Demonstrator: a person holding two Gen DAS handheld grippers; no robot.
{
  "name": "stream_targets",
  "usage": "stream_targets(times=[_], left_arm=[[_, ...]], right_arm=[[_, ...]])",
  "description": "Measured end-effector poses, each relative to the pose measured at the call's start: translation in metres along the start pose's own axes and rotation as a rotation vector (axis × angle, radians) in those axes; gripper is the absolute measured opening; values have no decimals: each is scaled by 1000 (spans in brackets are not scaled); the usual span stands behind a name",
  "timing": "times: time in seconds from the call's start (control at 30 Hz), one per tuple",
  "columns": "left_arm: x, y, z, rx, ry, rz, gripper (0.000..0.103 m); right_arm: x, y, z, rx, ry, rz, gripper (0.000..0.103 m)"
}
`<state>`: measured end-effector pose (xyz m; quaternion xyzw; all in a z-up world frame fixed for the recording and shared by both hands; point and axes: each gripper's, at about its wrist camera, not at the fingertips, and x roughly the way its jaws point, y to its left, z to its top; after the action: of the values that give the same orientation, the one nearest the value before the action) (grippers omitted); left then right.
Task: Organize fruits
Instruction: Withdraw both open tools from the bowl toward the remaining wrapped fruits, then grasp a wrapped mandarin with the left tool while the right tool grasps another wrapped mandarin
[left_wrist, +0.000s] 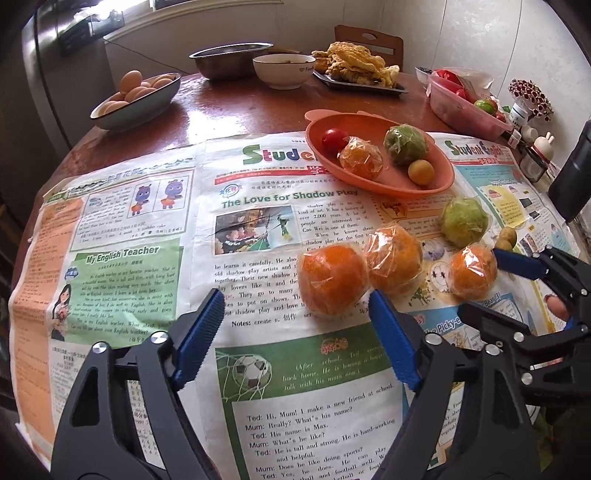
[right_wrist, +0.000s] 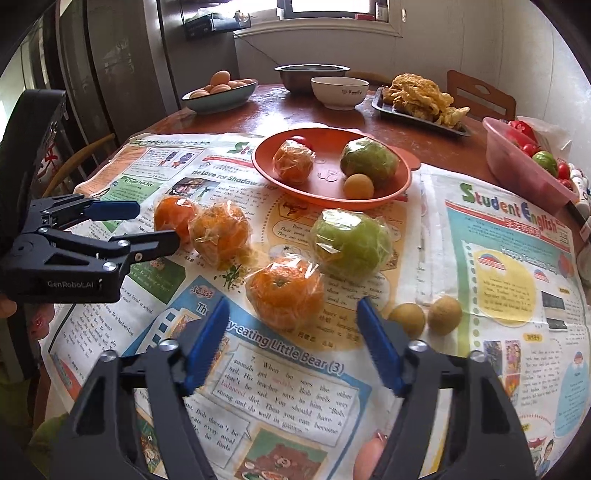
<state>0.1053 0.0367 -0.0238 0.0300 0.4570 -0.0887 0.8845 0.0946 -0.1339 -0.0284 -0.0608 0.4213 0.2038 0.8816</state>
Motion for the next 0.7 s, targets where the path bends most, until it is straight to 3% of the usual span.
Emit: stream_targets(times=[0.1, 0.23, 0.43, 0.53, 0.7], left_arm=[[3, -1, 4, 8, 1, -11, 66], [8, -2, 9, 24, 5, -29, 63], [18, -6, 14, 38, 27, -66, 46], [19, -8, 15, 41, 30, -89, 31], [18, -8, 18, 38, 45, -100, 31]], right_arm=[[7, 2, 2, -5, 8, 15, 48], [10, 3, 4, -11, 1, 28, 41], [9, 2, 4, -9, 1, 56, 41], [7, 3, 3, -10, 1, 71, 41], [-3, 2, 4, -4, -16, 97, 41]])
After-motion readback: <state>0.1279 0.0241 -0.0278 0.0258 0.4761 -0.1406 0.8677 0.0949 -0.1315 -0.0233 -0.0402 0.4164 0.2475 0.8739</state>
